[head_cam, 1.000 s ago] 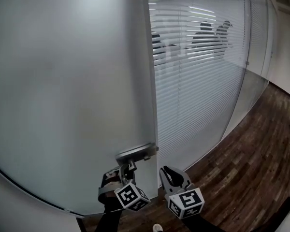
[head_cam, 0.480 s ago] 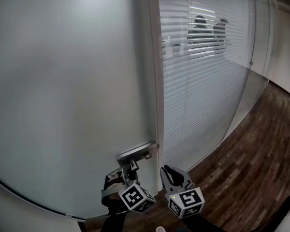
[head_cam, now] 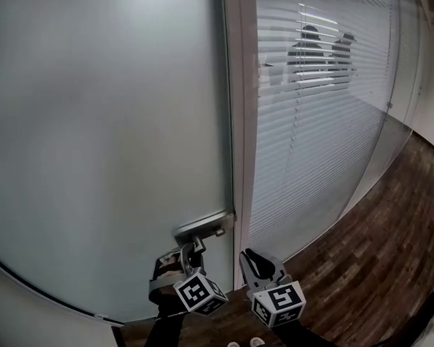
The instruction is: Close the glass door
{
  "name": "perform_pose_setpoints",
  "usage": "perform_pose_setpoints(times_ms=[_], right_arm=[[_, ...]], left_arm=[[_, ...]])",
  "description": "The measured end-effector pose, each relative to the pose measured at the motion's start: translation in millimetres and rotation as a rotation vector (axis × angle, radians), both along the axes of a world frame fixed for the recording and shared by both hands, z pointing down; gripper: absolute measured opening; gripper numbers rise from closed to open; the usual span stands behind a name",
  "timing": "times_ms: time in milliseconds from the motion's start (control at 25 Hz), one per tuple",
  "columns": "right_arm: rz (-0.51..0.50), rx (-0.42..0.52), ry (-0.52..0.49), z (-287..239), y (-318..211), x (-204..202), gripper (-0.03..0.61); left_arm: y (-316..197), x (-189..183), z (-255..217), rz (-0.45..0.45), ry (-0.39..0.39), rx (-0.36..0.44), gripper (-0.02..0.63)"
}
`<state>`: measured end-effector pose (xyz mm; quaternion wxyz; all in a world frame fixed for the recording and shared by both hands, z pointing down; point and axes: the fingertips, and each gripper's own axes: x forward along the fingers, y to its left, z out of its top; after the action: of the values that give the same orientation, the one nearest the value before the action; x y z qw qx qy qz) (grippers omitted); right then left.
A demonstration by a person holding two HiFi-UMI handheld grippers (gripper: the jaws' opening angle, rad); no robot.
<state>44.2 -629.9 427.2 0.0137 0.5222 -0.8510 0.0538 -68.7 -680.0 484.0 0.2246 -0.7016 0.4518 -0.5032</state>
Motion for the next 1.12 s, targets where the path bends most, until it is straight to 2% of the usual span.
perform_pose_setpoints(times_ms=[720,920,1120], right_arm=[[-0.032,-0.015,-0.005,3.7,-25.0,3.9,0.040],[-0.036,-0.010,-0.005,4.2,-23.0,4.2,0.040],[-0.031,-0.005,0.009,1.2,-26.7,8.1,0.040]], left_arm=[[-9.8,-5.5,-2.6,-0.031,0.010,0.034,0.118],[-13.7,-9.3,-0.9,-0.055,0.023,0.001,0.119],[-15.1,-7.6,-3.1,-0.054,0.019,0.005,0.118]])
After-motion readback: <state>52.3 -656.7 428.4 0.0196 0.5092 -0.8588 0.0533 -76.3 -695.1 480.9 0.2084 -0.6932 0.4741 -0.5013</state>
